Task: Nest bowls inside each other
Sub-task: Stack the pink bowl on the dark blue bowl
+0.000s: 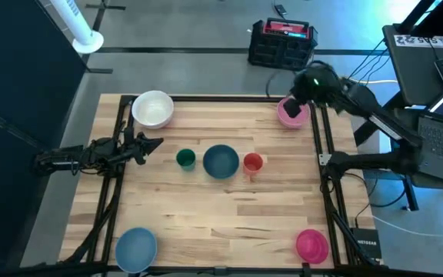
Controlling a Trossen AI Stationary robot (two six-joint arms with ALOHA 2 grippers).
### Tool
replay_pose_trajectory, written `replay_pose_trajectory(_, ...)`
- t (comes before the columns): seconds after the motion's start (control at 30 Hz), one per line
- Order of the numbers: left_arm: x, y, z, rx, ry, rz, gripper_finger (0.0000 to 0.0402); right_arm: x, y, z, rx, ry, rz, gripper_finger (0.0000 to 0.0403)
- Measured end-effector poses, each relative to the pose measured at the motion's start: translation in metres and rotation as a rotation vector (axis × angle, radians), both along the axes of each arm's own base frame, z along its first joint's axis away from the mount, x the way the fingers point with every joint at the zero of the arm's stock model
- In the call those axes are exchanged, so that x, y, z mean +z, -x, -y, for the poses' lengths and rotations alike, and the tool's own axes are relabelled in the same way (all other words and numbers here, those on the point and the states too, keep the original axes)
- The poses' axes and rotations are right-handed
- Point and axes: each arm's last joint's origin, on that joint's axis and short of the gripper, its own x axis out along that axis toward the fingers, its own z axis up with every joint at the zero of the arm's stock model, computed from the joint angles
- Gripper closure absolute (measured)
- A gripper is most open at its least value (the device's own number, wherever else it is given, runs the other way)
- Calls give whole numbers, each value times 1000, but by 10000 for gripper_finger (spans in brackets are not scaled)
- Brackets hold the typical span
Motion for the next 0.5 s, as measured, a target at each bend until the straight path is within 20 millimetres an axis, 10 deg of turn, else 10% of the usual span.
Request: replay_pose_trajectory(0.5, 0, -1, 1, -52, -18, -12, 402, -86, -16, 79, -28, -614, -147, 198)
